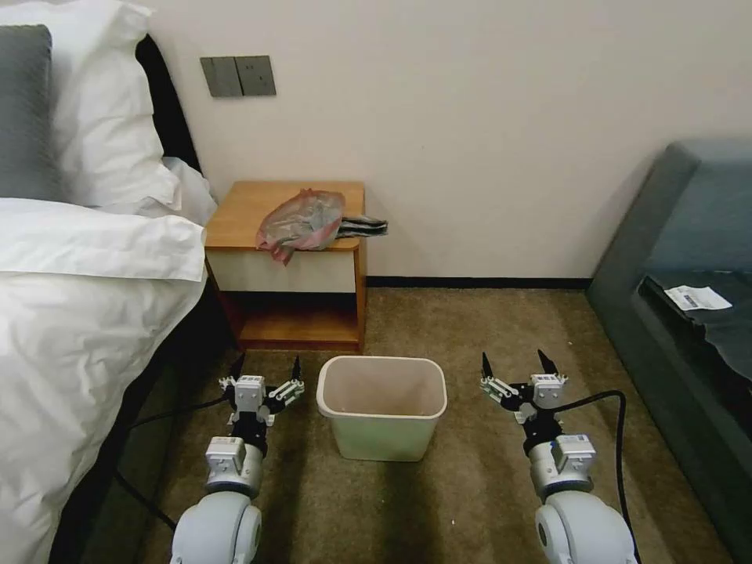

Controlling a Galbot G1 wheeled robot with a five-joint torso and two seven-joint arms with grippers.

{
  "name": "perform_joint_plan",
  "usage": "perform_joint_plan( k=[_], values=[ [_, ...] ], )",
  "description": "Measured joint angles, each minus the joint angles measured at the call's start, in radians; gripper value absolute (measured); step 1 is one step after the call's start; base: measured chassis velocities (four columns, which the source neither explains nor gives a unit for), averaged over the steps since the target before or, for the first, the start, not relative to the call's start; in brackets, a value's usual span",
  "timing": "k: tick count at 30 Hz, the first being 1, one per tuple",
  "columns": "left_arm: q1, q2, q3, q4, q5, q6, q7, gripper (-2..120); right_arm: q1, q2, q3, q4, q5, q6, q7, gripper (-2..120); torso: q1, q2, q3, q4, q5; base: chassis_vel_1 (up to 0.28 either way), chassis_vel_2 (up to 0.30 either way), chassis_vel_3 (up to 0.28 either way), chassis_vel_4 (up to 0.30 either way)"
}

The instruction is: Pick up the garbage bag from the table and place it over the trash can.

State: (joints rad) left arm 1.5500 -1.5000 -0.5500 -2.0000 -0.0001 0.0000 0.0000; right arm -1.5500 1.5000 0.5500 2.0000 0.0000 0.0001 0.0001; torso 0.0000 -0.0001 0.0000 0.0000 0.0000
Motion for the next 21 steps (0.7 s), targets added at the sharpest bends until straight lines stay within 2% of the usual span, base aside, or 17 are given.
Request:
perform_joint_plan(
  k=[21],
  values=[
    [0.0,0.0,0.0,0.0,0.0,0.0,0.0,100,0.0,0.0,0.0,0.0,0.0,0.0,0.0,100,0.0,0.0,0.0,0.0,0.0,0.0,0.0,0.0,0.0]
  ],
)
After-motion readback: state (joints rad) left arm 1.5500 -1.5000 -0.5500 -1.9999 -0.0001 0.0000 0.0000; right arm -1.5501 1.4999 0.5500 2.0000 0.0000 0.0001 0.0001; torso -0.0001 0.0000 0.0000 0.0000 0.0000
